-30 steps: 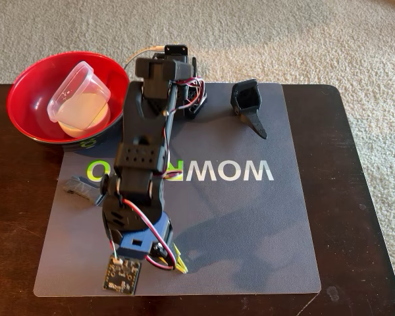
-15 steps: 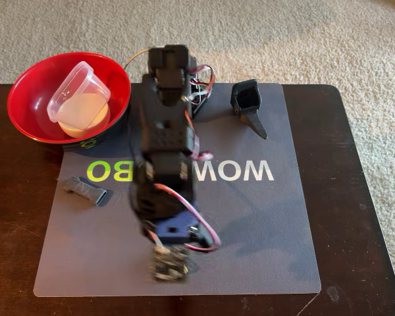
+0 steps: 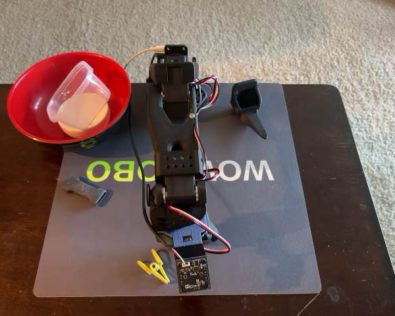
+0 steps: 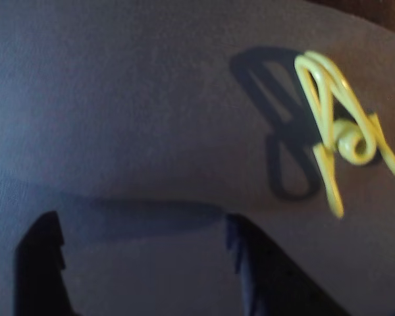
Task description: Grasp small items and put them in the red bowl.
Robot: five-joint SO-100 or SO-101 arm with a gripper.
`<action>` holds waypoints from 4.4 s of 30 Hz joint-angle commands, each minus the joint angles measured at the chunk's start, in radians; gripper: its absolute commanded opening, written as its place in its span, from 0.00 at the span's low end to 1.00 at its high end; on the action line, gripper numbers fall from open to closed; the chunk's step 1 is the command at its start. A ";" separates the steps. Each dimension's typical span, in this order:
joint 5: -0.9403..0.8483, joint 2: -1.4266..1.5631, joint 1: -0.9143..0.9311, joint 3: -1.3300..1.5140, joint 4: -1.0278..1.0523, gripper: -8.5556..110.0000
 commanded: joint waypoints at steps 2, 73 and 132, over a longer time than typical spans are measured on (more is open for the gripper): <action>-0.006 0.175 0.041 -0.028 0.012 0.35; -0.746 1.568 0.920 0.968 0.187 0.07; -1.292 0.397 0.707 0.781 -0.311 0.30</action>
